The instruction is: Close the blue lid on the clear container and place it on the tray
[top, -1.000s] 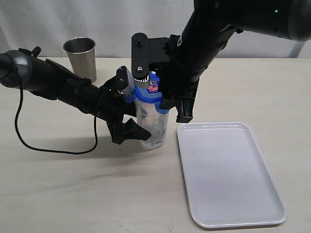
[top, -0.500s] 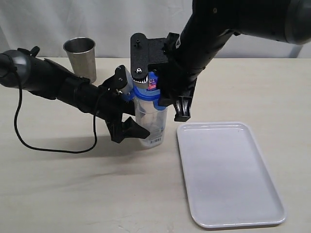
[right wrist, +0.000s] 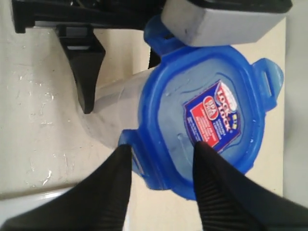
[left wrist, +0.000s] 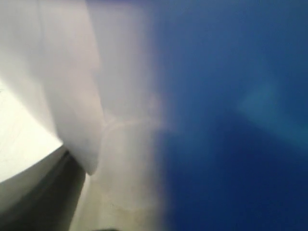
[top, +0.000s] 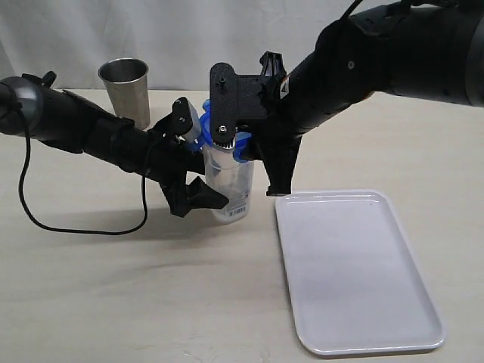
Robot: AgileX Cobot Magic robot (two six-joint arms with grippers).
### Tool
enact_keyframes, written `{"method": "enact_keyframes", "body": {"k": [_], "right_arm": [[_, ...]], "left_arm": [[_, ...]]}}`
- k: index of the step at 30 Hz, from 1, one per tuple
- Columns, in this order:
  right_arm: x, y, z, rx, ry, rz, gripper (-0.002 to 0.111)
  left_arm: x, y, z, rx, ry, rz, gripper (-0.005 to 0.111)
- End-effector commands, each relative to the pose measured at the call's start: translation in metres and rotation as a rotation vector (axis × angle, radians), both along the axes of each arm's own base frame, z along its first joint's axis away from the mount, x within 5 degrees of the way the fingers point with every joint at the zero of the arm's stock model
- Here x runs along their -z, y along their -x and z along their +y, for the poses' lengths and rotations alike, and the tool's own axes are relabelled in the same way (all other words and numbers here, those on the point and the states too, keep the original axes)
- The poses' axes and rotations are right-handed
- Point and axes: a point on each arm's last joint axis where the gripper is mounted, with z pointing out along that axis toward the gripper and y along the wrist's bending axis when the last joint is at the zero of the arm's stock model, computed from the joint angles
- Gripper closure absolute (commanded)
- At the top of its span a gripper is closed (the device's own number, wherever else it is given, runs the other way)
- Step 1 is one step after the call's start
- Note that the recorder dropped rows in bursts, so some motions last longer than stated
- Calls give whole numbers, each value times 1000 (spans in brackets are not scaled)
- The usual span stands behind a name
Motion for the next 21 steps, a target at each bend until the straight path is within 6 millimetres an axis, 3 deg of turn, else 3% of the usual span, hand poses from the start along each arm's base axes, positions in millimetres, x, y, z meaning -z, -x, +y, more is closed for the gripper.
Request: {"method": "enact_keyframes", "body": {"k": [1,21], "right_arm": [[56,7,-7,14,126,186,70],[51,17,-6,61,78,295,70]], "left_arm": [[-3,14,-11,141,73,38,107],[2,3,-6,61,-18,-48,107]]}}
